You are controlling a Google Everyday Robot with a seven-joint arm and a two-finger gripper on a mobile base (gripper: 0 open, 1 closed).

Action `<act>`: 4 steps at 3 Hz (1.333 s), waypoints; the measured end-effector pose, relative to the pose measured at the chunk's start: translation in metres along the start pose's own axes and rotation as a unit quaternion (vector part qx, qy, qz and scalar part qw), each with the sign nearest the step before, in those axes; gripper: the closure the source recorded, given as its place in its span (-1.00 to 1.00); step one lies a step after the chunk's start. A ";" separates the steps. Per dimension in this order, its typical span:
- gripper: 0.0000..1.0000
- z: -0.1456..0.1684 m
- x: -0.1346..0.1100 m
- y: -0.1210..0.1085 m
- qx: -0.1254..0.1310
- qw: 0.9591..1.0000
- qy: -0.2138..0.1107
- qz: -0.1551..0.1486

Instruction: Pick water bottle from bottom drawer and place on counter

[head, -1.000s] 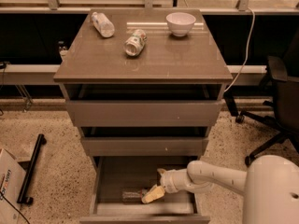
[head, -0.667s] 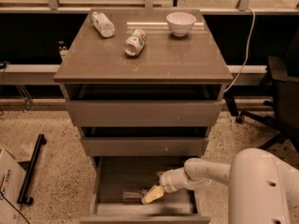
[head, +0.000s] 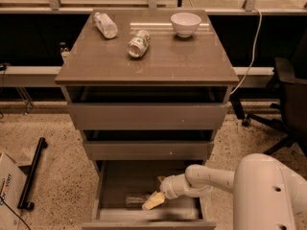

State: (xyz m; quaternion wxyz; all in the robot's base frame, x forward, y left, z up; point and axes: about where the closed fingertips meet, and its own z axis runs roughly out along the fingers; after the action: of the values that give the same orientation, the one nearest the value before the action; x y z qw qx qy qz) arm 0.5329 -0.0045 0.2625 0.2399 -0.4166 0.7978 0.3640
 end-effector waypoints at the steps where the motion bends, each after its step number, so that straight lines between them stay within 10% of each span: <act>1: -1.00 0.023 -0.004 -0.004 0.005 1.000 -0.017 -0.019; 4: -1.00 0.098 0.012 -0.030 0.029 0.999 -0.019 -0.038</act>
Offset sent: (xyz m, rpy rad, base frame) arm 0.0234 0.0383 -0.0459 0.0126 -0.1357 0.0007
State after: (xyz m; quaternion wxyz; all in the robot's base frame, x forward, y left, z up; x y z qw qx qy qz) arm 0.5596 0.0542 0.1815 0.2803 -0.4326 0.7870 0.3390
